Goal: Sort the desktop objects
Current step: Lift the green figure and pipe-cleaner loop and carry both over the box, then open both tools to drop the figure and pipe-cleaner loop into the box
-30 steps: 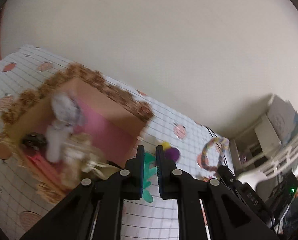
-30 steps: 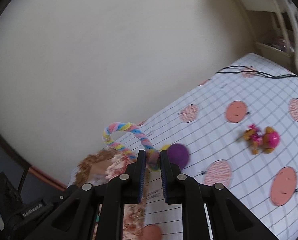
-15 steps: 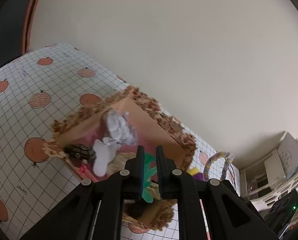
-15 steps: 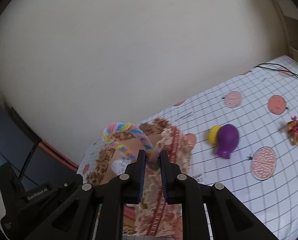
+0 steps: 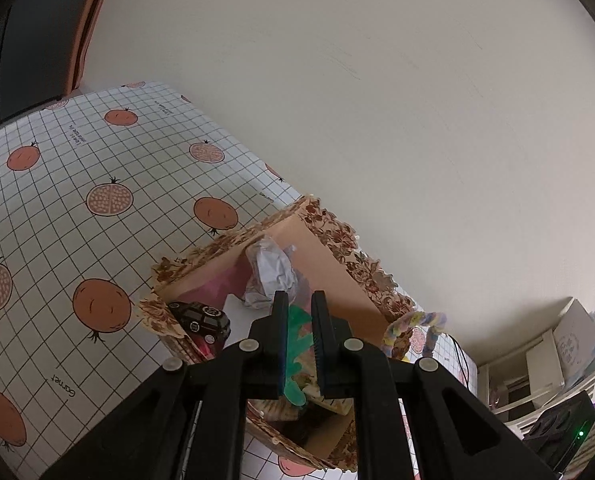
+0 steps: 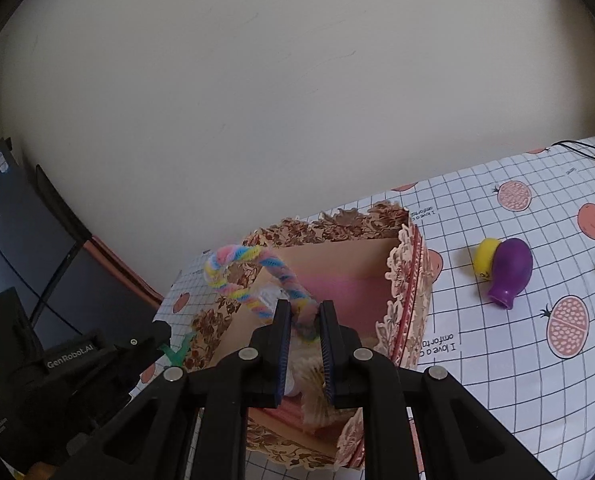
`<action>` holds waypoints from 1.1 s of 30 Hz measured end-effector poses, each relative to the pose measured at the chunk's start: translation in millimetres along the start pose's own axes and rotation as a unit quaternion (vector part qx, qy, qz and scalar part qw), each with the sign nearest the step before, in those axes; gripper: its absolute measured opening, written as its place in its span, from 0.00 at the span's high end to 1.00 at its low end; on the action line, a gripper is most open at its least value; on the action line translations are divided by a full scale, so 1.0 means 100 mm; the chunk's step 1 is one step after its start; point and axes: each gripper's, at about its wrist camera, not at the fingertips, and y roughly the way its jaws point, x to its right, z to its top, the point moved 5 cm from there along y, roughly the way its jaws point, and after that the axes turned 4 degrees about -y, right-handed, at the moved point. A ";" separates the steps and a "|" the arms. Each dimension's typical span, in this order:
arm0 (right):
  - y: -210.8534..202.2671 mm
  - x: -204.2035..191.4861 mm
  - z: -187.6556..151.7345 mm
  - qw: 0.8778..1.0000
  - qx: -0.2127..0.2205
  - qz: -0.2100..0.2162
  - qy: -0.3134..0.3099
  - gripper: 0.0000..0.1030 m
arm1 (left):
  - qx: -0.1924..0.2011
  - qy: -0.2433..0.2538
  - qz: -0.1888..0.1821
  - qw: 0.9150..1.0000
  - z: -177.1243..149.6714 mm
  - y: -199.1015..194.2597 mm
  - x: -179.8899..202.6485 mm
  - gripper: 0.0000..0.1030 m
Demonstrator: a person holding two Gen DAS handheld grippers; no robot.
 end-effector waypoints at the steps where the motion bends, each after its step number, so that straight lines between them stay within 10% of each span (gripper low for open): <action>1: 0.01 -0.01 -0.01 1.000 -0.001 0.000 -0.001 0.85 | -0.001 -0.002 0.000 1.000 0.00 0.01 -0.02 0.89; 20: 0.09 0.04 -0.05 1.000 -0.026 -0.004 -0.002 0.81 | -0.014 -0.013 0.007 1.000 -0.03 0.06 -0.09 0.89; 25: 0.09 0.09 -0.06 1.000 -0.030 -0.004 0.009 0.80 | -0.018 -0.014 0.013 1.000 -0.04 0.09 -0.09 0.69; 33: 0.11 0.08 -0.08 0.999 -0.036 -0.006 0.003 0.79 | -0.026 -0.012 0.020 0.999 -0.07 0.13 -0.09 0.65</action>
